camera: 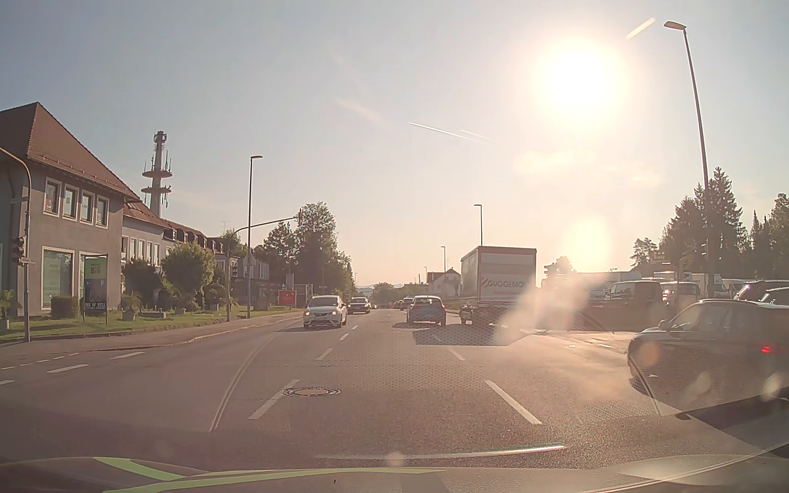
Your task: Follow the waypoints while adhering to traffic rules and regulations
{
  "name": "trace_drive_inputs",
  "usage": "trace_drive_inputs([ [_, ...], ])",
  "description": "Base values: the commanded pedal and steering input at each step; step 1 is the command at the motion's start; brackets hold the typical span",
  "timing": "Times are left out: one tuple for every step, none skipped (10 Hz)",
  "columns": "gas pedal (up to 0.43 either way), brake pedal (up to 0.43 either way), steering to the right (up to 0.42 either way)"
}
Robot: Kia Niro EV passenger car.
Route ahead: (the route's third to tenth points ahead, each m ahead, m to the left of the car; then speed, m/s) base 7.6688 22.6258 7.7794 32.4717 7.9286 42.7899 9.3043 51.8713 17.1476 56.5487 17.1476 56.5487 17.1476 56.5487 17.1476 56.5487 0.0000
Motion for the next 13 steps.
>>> trace_drive_inputs([
  [0.0, 0.28, 0.002],
  [0.0, 0.28, 0.002],
  [0.0, 0.28, 0.002],
  [0.0, 0.28, 0.002],
  [0.0, 0.28, 0.002],
  [0.0, 0.28, 0.002],
  [0.0, 0.28, 0.002],
  [0.0, 0.28, 0.002],
  [0.0, 0.28, 0.002],
  [0.0, 0.28, 0.002],
  [0.0, 0.274, 0.002],
  [0.0, 0.28, 0.002],
  [0.0, 0.28, 0.002],
])
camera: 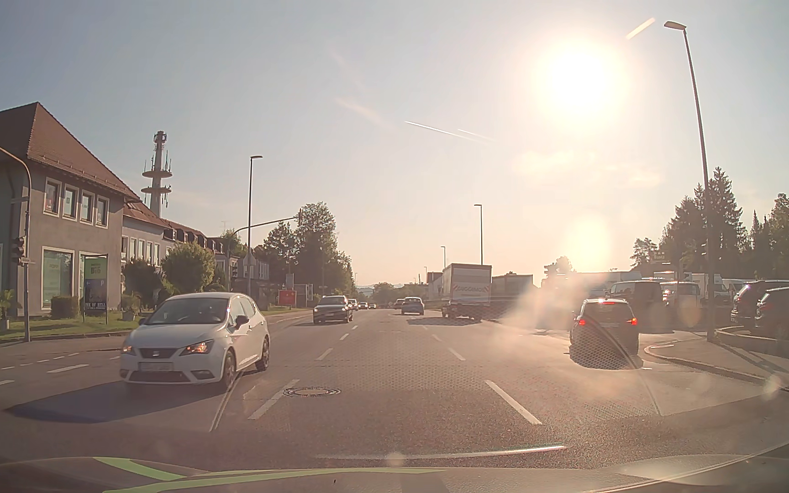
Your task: Follow the waypoints while adhering to traffic rules and regulations
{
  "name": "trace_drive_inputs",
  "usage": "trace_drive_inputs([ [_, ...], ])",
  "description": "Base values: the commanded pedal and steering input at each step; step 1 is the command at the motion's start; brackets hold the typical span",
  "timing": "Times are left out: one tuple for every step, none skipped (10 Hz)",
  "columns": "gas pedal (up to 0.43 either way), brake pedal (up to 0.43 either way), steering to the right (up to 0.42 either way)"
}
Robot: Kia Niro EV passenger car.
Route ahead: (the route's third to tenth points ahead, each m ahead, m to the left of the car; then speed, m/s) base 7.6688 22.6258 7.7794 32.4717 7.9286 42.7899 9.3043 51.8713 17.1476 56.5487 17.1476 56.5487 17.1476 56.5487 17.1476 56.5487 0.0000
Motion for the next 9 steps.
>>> trace_drive_inputs([
  [0.0, 0.28, 0.002],
  [0.0, 0.28, 0.002],
  [0.0, 0.28, 0.002],
  [0.0, 0.28, 0.002],
  [0.0, 0.28, 0.002],
  [0.0, 0.28, 0.002],
  [0.0, 0.28, 0.002],
  [0.0, 0.28, 0.002],
  [0.0, 0.28, 0.002],
])
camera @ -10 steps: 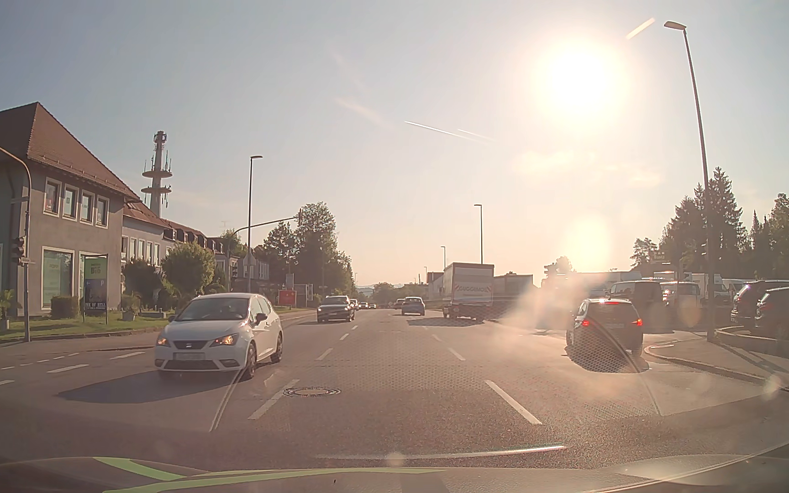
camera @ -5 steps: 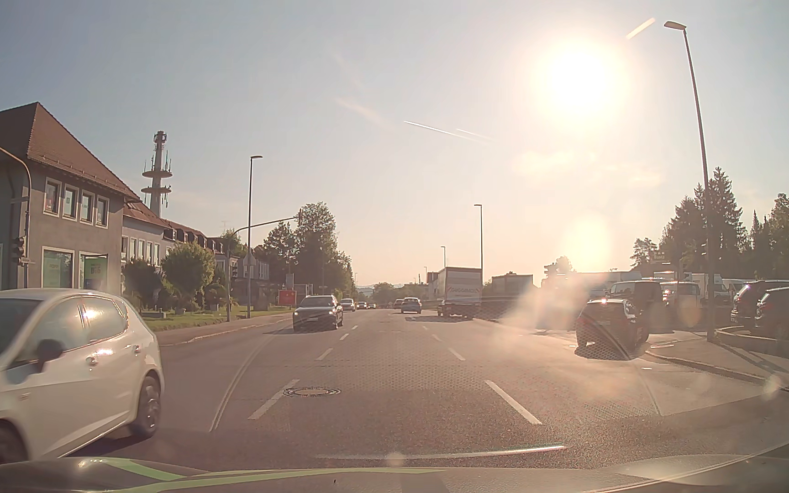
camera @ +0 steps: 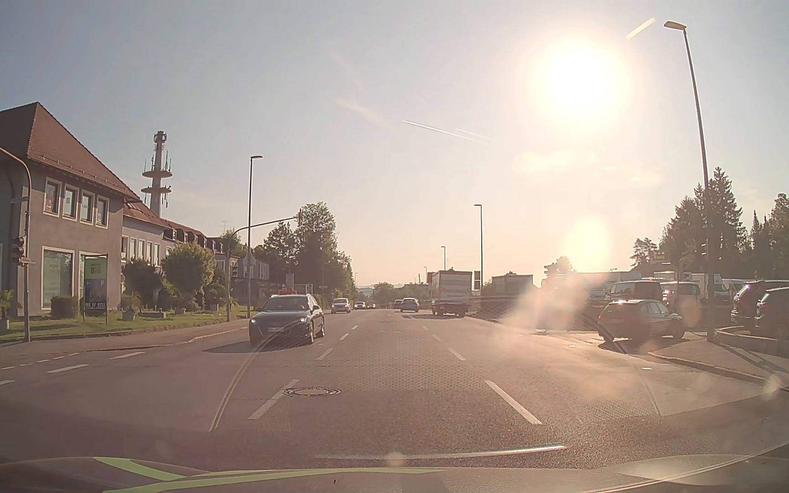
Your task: Follow the waypoints while adhering to traffic rules and regulations
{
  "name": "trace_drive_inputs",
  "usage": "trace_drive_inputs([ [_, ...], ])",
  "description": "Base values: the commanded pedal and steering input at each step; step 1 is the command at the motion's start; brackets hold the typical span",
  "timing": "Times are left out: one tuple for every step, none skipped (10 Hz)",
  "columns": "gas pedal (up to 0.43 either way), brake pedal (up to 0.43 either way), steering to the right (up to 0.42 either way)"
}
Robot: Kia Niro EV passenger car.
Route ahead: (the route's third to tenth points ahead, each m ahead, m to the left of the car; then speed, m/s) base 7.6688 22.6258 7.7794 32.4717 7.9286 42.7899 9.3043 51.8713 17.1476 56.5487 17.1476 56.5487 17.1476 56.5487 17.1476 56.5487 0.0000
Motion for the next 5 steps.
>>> trace_drive_inputs([
  [0.0, 0.274, 0.002],
  [0.0, 0.28, 0.002],
  [0.0, 0.28, 0.002],
  [0.0, 0.28, 0.002],
  [0.0, 0.28, 0.002],
])
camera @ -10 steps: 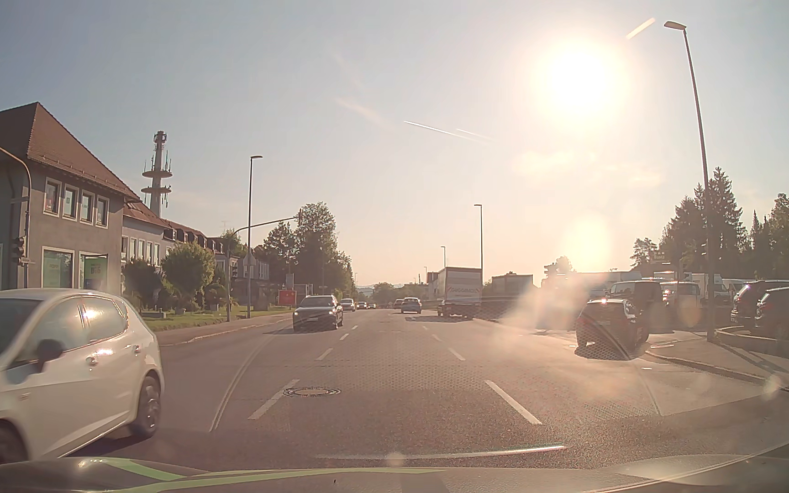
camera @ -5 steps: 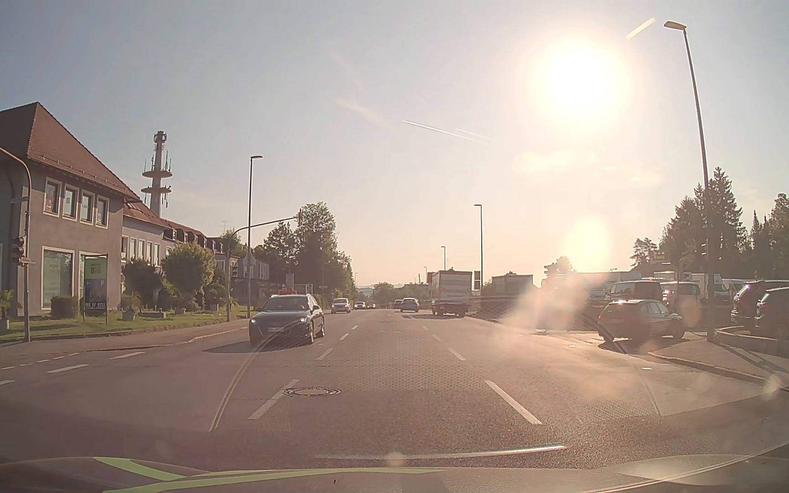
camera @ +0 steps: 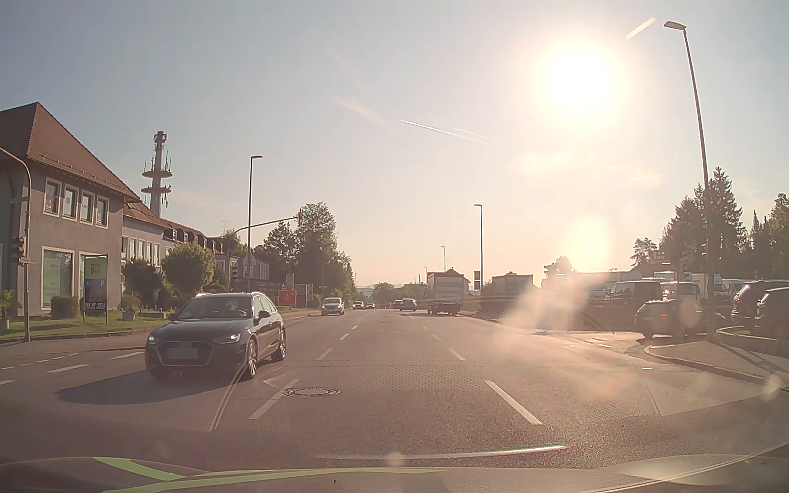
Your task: Follow the waypoints while adhering to traffic rules and regulations
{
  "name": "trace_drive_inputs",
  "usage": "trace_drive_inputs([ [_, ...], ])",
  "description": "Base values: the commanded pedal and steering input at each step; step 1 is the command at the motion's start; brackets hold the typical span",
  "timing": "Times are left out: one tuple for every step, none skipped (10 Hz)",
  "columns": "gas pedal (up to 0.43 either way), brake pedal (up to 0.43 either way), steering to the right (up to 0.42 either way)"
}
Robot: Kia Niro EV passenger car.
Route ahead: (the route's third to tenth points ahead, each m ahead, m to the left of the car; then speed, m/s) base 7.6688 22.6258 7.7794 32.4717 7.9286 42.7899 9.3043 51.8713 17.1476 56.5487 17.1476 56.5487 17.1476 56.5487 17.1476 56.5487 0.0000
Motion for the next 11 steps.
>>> trace_drive_inputs([
  [0.0, 0.28, 0.002],
  [0.0, 0.28, 0.002],
  [0.0, 0.28, 0.002],
  [0.0, 0.28, 0.002],
  [0.0, 0.28, 0.002],
  [0.0, 0.28, 0.002],
  [0.0, 0.28, 0.002],
  [0.0, 0.28, 0.002],
  [0.0, 0.28, 0.002],
  [0.0, 0.28, 0.002],
  [0.0, 0.28, 0.002],
])
